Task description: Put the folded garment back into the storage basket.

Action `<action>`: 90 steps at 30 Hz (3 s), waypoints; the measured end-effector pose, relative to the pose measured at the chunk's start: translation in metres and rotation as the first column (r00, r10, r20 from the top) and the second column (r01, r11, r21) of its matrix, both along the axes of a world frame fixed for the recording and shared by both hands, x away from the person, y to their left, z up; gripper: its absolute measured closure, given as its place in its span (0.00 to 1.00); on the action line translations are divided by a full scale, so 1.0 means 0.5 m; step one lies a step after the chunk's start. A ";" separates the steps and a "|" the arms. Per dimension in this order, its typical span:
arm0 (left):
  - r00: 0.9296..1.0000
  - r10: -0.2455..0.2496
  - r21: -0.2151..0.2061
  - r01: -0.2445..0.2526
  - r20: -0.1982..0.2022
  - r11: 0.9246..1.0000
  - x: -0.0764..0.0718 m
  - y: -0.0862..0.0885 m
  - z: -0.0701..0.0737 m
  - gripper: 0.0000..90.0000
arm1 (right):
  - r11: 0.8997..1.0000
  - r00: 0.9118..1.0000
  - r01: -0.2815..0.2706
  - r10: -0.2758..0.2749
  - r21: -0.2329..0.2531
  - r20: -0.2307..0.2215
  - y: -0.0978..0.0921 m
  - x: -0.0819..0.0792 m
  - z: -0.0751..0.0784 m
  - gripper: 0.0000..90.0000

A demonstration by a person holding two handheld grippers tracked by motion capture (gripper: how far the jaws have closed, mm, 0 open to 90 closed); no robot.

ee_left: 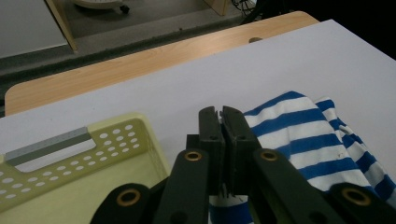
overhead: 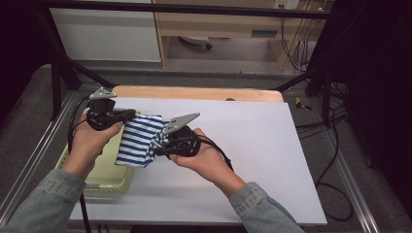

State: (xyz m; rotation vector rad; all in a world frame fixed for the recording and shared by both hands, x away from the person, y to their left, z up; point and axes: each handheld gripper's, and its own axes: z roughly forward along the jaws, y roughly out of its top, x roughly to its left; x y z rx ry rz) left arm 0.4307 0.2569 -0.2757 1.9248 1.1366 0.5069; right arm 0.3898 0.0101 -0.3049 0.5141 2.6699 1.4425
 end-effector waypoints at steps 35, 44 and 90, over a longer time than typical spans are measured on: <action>1.000 0.026 0.014 -0.026 0.009 1.000 -0.010 0.034 0.017 0.97 | 1.000 1.000 -0.014 0.014 -0.016 0.028 0.025 0.010 0.006 0.96; 0.999 0.034 -0.002 -0.034 0.001 0.999 -0.002 0.047 0.013 0.97 | 1.000 1.000 -0.010 0.010 -0.017 0.029 0.041 0.017 0.003 0.96; 0.989 0.151 0.118 -0.151 0.010 0.981 0.021 0.128 0.002 0.97 | 0.997 0.997 -0.052 0.049 0.048 0.056 0.162 0.078 -0.042 0.96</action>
